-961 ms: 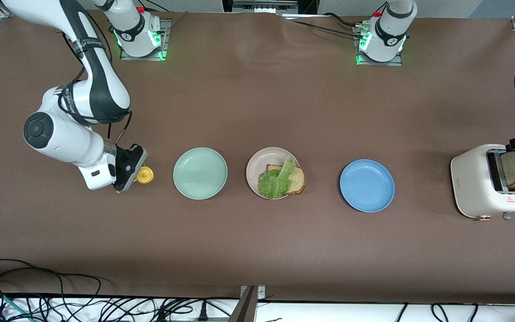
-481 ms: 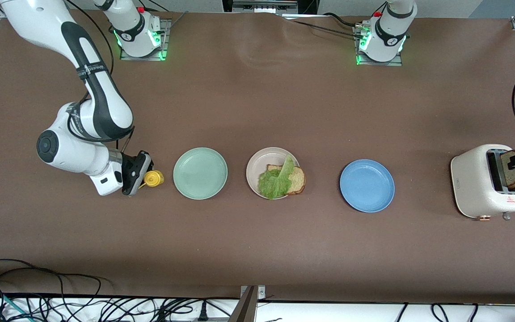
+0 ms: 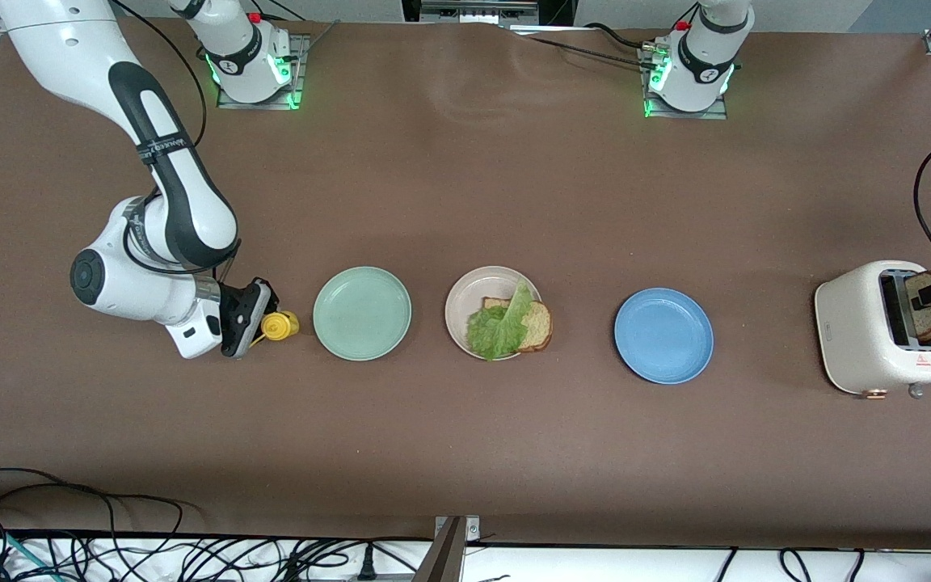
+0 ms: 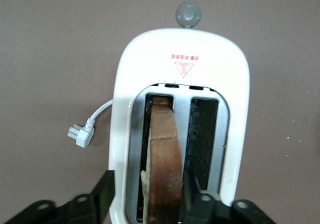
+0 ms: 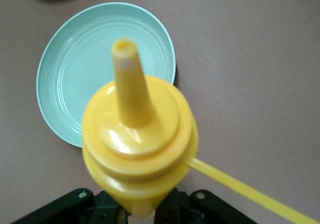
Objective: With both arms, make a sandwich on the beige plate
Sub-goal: 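Pull the second bread slice from the toaster with the left gripper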
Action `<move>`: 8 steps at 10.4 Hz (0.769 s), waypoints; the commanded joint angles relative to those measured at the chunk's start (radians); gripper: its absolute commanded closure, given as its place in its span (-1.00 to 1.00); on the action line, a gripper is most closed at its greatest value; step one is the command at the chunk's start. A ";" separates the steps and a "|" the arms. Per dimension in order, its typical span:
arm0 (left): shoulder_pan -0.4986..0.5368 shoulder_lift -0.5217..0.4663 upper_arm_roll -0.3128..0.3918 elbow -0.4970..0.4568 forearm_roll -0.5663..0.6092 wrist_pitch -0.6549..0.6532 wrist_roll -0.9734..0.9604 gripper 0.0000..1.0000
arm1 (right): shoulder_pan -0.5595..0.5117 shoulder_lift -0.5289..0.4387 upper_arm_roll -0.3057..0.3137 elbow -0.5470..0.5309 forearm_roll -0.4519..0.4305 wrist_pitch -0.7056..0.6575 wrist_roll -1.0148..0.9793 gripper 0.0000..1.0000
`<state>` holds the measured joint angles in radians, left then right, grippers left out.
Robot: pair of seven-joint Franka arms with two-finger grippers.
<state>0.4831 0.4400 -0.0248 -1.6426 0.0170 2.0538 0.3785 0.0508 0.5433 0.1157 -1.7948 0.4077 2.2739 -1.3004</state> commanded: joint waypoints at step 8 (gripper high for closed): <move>0.006 -0.092 -0.017 0.117 -0.019 -0.209 0.019 1.00 | -0.022 0.063 0.024 0.000 0.028 0.067 -0.030 0.19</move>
<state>0.4851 0.3886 -0.0348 -1.5757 0.0169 1.9371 0.3784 0.0449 0.6018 0.1188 -1.7942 0.4133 2.3282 -1.3059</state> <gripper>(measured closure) 0.877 0.811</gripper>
